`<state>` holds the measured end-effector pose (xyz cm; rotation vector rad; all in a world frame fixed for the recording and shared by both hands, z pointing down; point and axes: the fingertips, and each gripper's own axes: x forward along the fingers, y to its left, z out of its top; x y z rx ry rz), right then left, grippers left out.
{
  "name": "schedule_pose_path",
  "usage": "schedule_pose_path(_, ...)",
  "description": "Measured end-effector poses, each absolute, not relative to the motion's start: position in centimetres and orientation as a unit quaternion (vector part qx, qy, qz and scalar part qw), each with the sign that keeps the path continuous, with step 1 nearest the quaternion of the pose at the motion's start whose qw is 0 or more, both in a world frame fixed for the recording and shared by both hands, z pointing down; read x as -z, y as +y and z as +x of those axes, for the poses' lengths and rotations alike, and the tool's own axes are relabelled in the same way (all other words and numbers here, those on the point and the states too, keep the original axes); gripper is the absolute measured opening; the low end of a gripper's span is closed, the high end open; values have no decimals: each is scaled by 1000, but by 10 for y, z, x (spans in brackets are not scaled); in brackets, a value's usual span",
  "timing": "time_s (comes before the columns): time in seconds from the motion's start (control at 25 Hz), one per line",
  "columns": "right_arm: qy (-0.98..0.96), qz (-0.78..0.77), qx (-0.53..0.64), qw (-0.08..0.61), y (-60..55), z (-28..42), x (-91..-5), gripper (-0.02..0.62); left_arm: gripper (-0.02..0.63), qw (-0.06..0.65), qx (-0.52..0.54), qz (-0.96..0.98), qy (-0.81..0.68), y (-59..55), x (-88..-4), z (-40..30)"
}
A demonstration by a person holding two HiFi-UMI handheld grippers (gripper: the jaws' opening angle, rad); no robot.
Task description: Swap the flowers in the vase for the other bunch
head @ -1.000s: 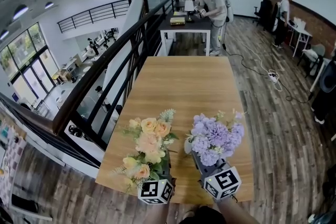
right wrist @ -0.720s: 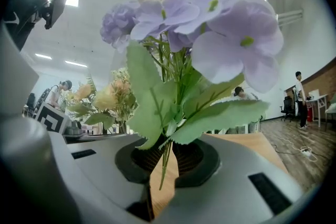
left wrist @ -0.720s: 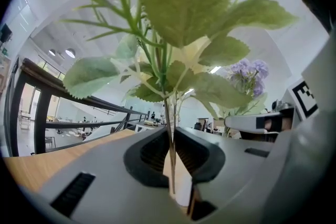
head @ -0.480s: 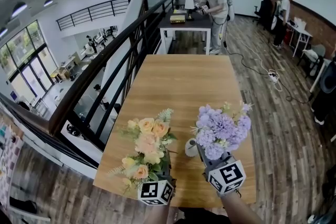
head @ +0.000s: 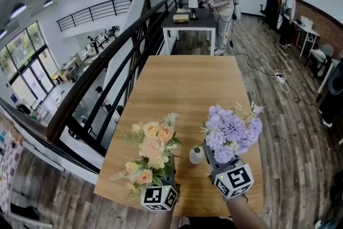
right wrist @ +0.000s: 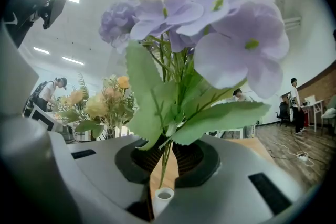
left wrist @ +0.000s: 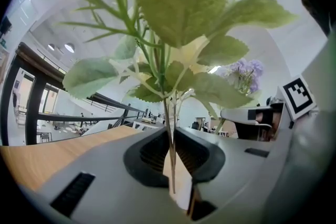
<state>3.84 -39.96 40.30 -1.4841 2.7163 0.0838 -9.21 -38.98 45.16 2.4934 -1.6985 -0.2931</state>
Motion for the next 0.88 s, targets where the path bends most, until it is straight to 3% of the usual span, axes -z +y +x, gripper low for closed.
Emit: schedule_pose_path(0.88,876,-481,-2,-35,-405,14,-467,61,38,73,101,825,-552,-398,-466,-96)
